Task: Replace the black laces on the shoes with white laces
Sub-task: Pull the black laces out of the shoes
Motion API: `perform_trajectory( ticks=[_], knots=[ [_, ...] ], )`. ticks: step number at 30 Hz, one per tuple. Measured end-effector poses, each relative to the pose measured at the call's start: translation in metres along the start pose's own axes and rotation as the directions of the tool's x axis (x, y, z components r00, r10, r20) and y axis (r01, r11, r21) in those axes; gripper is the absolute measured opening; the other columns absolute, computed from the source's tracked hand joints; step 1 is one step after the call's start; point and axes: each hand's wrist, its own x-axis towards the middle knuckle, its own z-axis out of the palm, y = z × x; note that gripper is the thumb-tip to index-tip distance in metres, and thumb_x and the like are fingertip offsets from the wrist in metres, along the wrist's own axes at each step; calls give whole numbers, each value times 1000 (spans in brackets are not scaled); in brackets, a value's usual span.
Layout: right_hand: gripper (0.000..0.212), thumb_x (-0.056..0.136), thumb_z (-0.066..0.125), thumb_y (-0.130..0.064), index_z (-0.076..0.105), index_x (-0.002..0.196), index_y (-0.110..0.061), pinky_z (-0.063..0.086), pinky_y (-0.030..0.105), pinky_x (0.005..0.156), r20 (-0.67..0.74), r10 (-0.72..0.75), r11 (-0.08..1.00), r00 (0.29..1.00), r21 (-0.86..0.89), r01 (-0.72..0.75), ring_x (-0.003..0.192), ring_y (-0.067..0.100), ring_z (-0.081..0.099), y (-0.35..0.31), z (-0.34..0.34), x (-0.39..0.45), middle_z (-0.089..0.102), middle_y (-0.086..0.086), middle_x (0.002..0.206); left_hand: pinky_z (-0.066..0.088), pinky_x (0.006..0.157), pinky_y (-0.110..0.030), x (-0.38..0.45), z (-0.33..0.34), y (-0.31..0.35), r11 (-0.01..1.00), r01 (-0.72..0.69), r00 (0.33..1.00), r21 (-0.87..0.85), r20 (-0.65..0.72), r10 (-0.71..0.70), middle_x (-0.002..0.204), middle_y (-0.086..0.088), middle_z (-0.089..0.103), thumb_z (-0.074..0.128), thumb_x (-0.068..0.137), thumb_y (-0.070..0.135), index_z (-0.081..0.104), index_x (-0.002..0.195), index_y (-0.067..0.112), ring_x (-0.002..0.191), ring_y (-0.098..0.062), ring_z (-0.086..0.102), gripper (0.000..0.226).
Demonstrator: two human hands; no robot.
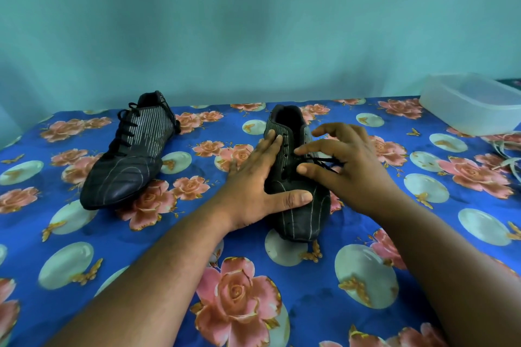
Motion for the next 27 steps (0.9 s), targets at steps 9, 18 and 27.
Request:
perform_trajectory(
  ticks=[9, 18, 27],
  knots=[
    [13, 91, 67, -45, 71, 93, -32, 34, 22, 96, -136, 15, 997, 991, 82, -4, 113, 17, 49, 5, -7, 4, 57, -15, 107, -4, 126, -55, 2, 2, -3, 1000, -9, 1000, -12, -16, 9, 166, 28, -14, 50, 65, 90, -2, 159, 44, 153, 4, -11, 117],
    [25, 81, 78, -53, 70, 93, -33, 39, 27, 92, -37, 177, 977, 984, 125, -171, 111, 16, 50, 23, -31, 4, 63, -14, 103, -5, 126, -56, 1, 3, -4, 1000, -13, 1000, -6, -2, 13, 164, 30, -18, 46, 66, 94, -7, 155, 49, 151, 6, -14, 113],
    [24, 80, 75, -57, 77, 88, -34, 41, 28, 93, 184, -131, 989, 974, 95, 115, 105, 7, 55, 25, -27, 4, 67, -17, 95, -4, 126, -55, 1, 2, -3, 1000, -1, 1000, -13, 3, 1, 164, 30, -19, 46, 65, 95, -5, 160, 44, 152, 5, -15, 119]
  ],
)
